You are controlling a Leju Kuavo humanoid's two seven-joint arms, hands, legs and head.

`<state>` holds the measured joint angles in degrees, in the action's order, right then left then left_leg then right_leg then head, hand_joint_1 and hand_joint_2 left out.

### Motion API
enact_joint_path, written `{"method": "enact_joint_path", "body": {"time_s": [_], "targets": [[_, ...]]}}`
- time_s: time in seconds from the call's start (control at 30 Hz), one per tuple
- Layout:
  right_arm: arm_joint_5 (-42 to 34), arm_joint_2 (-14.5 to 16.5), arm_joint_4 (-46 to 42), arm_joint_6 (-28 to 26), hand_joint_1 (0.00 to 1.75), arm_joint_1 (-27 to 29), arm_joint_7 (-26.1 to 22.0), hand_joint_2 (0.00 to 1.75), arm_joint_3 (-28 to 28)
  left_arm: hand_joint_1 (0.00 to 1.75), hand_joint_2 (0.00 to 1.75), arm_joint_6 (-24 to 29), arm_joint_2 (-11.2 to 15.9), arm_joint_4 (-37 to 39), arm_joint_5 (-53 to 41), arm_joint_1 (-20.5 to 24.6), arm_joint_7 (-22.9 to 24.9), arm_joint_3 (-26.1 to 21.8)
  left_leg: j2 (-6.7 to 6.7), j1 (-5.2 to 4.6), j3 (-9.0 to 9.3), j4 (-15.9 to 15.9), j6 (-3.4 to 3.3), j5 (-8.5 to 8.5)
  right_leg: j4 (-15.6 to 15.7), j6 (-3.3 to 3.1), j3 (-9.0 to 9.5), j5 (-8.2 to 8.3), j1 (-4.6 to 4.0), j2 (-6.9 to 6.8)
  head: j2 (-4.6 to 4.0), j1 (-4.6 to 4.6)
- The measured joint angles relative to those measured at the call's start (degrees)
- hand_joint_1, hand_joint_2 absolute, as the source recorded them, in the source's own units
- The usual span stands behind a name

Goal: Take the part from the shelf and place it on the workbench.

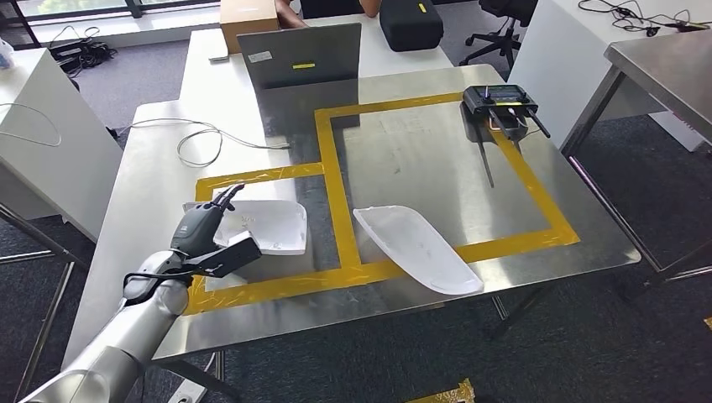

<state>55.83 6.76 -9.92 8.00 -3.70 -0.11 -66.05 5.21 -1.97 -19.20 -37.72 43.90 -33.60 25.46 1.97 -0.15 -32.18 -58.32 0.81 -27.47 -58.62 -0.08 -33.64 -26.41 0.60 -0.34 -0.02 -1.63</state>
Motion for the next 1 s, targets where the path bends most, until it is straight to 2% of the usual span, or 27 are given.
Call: {"method": "enact_joint_path", "body": {"time_s": [0.17, 0.43, 0.6, 0.73, 0.8, 0.87, 0.93, 0.97, 1.0], "targets": [[-0.01, -0.11, 0.02, -0.02, 0.00, 0.22, 0.06, 0.00, 0.00, 0.00, 0.00, 1.69, 1.48, -0.06, 0.81, 1.30, 0.25, 0.01, 0.01, 0.00, 0.01, 0.00, -0.01, 0.02, 0.00, 0.00, 0.00, 0.00, 0.00, 0.00, 0.00, 0.01], [0.08, -0.40, 0.27, 0.05, 0.00, 0.25, -1.19, 0.00, 0.00, 0.00, 0.00, 13.86, 5.84, -3.36, 3.34, 5.82, 0.39, 0.04, 0.01, -0.03, -0.10, -0.14, -0.05, 0.03, 0.00, 0.17, -0.04, 0.12, 0.05, -0.01, 0.00, 0.00], [0.43, -0.40, 0.43, -0.19, 0.00, 0.29, -1.42, 0.00, 0.00, 0.00, 0.00, 18.01, 10.64, -11.32, 7.53, 8.51, 2.34, 0.05, 0.02, -0.13, -0.26, -0.37, -0.34, -0.06, 0.00, 0.34, -0.05, 0.19, 0.16, -0.02, 0.00, 0.01], [0.91, -0.39, 0.51, -0.81, 0.00, 0.37, -0.97, 0.00, -0.01, 0.00, 0.00, 21.88, 16.54, -22.99, 10.33, 6.12, 5.12, 0.06, 0.08, -0.41, -0.52, -0.50, -0.90, -0.24, 0.15, 0.78, 0.00, 0.27, 0.42, 0.03, 0.00, 0.02], [1.05, -0.40, 0.54, -0.96, 0.00, 0.44, -0.80, 0.00, -0.03, 0.00, 0.00, 22.66, 19.31, -28.92, 10.74, 4.16, 6.23, 0.04, 0.17, -0.21, -0.30, 0.09, -1.52, 0.37, 0.11, 1.26, 0.01, 0.07, 0.42, 0.06, 0.00, 0.01], [1.12, -0.44, 0.55, -1.03, 0.00, 0.45, -0.74, 0.00, -0.04, 0.00, 0.00, 23.72, 21.00, -33.35, 10.22, 2.43, 6.96, 0.01, 0.25, 0.18, -0.18, 0.84, -2.25, 1.24, -2.79, 1.56, -1.08, -2.35, 0.35, 0.16, 0.00, -0.07], [1.13, -0.47, 0.55, -1.05, 0.00, 0.42, -0.75, 0.00, -0.08, 0.00, 0.00, 26.03, 22.03, -37.50, 7.96, 0.01, 8.44, -0.21, 0.26, 0.25, -0.38, 0.96, -2.54, 1.49, -9.89, 1.66, -3.91, -6.60, 0.41, 0.24, 0.00, -0.12], [1.09, -0.48, 0.55, -1.00, 0.00, 0.42, -0.88, 0.00, -0.11, 0.00, 0.00, 27.29, 22.41, -39.73, 6.28, -1.59, 9.56, -0.43, 0.27, 0.24, -0.53, 0.86, -2.54, 1.49, -13.38, 1.77, -5.29, -8.02, 0.43, 0.25, 0.00, -0.11], [0.99, -0.49, 0.55, -0.94, 0.00, 0.44, -1.09, 0.00, -0.16, 0.00, 0.00, 28.44, 22.70, -42.26, 4.44, -3.41, 10.83, -0.80, 0.29, 0.24, -0.68, 0.69, -2.52, 1.48, -15.41, 1.85, -6.03, -8.43, 0.45, 0.25, 0.00, -0.11]]}}
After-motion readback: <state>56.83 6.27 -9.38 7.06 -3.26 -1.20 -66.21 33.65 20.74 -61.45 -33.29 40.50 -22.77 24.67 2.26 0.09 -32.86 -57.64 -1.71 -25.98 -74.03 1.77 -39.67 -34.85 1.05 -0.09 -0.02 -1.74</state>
